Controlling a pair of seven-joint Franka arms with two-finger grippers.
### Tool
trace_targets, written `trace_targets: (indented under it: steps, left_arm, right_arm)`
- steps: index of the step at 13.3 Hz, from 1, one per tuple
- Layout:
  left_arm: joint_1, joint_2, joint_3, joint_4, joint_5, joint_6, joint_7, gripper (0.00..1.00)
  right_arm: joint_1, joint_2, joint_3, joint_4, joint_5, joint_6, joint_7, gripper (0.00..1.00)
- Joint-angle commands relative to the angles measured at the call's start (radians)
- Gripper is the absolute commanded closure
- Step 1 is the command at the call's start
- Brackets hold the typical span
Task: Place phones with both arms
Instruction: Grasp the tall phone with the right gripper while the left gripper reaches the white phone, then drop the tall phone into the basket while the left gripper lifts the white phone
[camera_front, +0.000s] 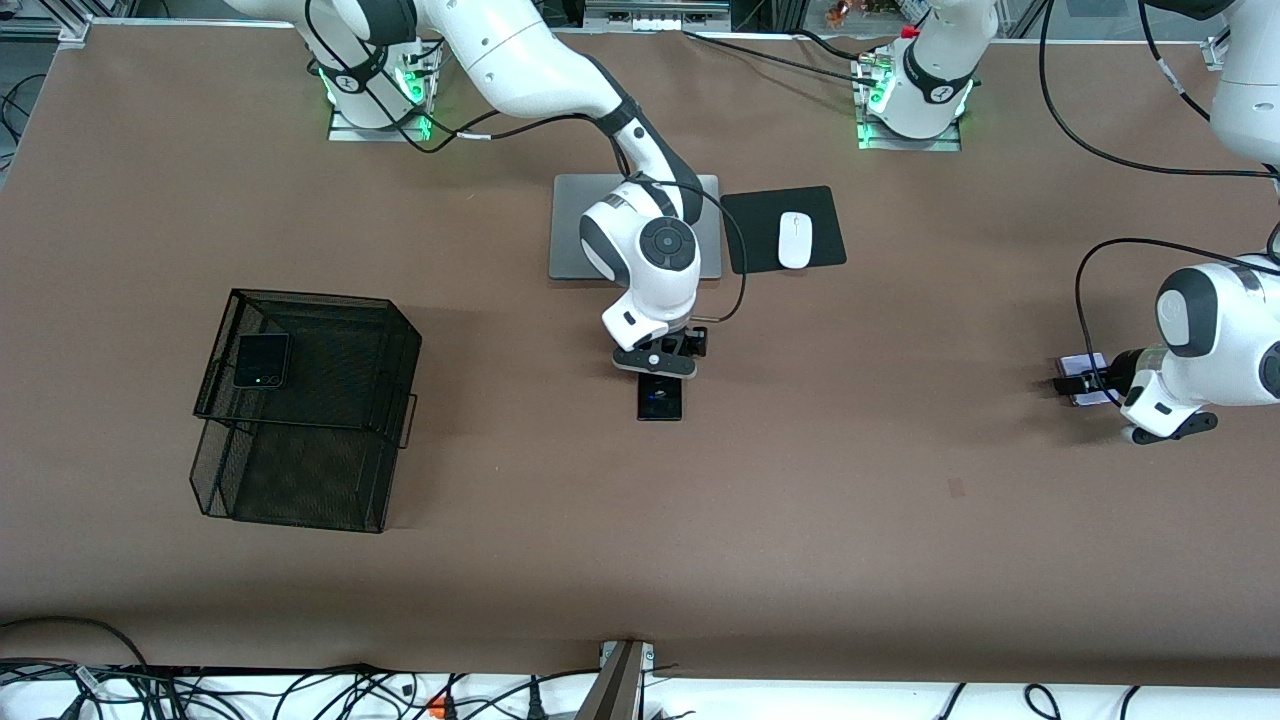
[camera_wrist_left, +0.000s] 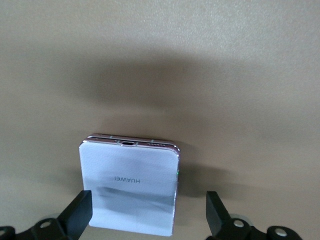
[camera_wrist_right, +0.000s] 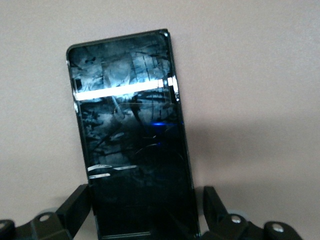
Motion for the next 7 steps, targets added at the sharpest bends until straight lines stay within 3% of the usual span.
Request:
trace_targets:
  steps: [1, 2, 3, 4, 7]
  left_arm:
    - [0.016, -0.02, -0.013, -0.023, 0.018, 0.012, 0.031, 0.0]
    - [0.016, -0.02, -0.013, -0.023, 0.018, 0.012, 0.034, 0.0]
    - [0.016, -0.019, -0.011, -0.023, 0.018, 0.012, 0.061, 0.0]
    - [0.018, -0.019, -0.01, -0.022, 0.018, 0.012, 0.093, 0.0]
    - [0.03, -0.008, -0.011, -0.017, 0.018, 0.032, 0.109, 0.0]
  right_arm:
    - [0.005, 0.016, -0.008, 0.031, -0.018, -0.003, 0.003, 0.54]
    - [0.003, 0.011, -0.011, 0.032, -0.018, -0.007, 0.0, 0.78]
    - [0.001, 0.002, -0.014, 0.032, -0.018, -0.019, -0.003, 0.92]
    - [0.0, -0.009, -0.019, 0.034, -0.017, -0.042, -0.005, 1.0]
    - [-0.006, -0.079, -0.039, 0.084, -0.017, -0.194, -0.016, 1.0]
